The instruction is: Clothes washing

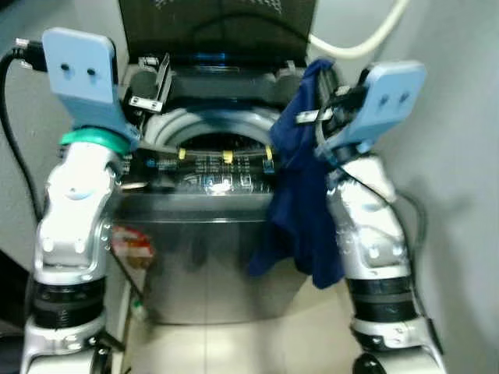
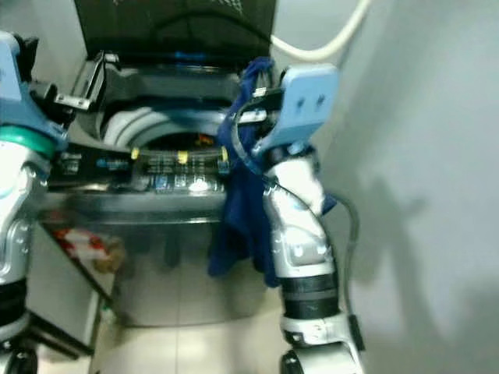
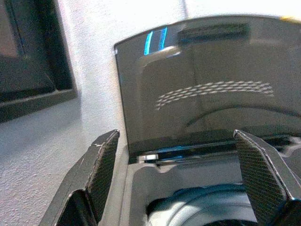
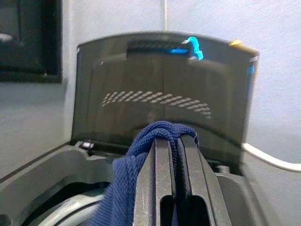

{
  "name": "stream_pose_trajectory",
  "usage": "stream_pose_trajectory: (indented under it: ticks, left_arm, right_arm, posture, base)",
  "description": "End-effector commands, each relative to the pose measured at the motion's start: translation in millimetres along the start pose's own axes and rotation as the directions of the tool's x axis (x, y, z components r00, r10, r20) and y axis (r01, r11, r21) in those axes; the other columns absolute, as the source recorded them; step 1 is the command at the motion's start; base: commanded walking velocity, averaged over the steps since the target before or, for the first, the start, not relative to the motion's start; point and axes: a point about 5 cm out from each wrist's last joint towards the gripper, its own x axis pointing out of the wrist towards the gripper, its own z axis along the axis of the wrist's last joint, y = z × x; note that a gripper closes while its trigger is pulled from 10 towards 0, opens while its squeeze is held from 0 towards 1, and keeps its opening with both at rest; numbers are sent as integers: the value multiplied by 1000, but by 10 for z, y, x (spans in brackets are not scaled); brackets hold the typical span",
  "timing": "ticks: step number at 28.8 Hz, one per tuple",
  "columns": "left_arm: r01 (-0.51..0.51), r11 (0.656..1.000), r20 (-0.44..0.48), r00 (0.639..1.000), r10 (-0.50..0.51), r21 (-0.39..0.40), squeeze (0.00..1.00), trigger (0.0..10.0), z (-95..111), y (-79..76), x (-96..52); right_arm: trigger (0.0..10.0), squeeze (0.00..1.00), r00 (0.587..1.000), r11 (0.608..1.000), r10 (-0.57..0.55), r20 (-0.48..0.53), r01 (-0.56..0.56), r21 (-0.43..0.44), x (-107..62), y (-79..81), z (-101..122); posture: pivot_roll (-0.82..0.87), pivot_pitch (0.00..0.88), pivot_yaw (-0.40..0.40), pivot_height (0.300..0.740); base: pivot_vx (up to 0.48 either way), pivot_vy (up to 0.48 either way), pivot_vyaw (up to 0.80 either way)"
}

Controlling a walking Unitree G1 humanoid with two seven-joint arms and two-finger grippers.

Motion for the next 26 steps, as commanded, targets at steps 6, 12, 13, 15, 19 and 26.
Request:
stream_pose_trajectory:
  ticks: [6,12,13,15,19,26]
  left_arm:
    - [21,1000,-3,1000,-21,4,0,10000,-12,-73,2]
    - [25,1000,-14,1000,-25,4,0,10000,-23,-84,4]
    - [26,1000,-16,1000,-26,-1,0,10000,-26,-88,6]
    - [28,1000,-17,999,-28,0,0,10000,-29,-91,7]
    - [32,999,-14,999,-32,-5,0,10000,-27,-96,7]
    - [42,999,-12,999,-42,-10,0,10000,-21,-114,11]
  right_arm:
    - [10000,0,999,1000,-19,27,19,-5,19,-61,49]
    - [10000,0,999,1000,-17,28,17,-7,21,-64,51]
    - [10000,0,999,1000,-17,29,17,-7,22,-65,53]
    - [10000,0,999,1000,-16,29,17,-6,23,-65,54]
    - [10000,0,999,1000,-16,30,16,-6,25,-65,56]
    - [10000,0,999,1000,-14,32,14,-6,31,-69,64]
  posture:
    - [61,0,34,740]
    - [60,0,34,740]
    - [60,0,34,740]
    - [60,0,34,740]
    - [60,0,33,740]
    - [58,0,30,740]
  base:
    - [460,0,0]
    - [367,0,0]
    - [0,0,0]
    - [0,0,0]
    - [0,0,0]
    - [0,0,0]
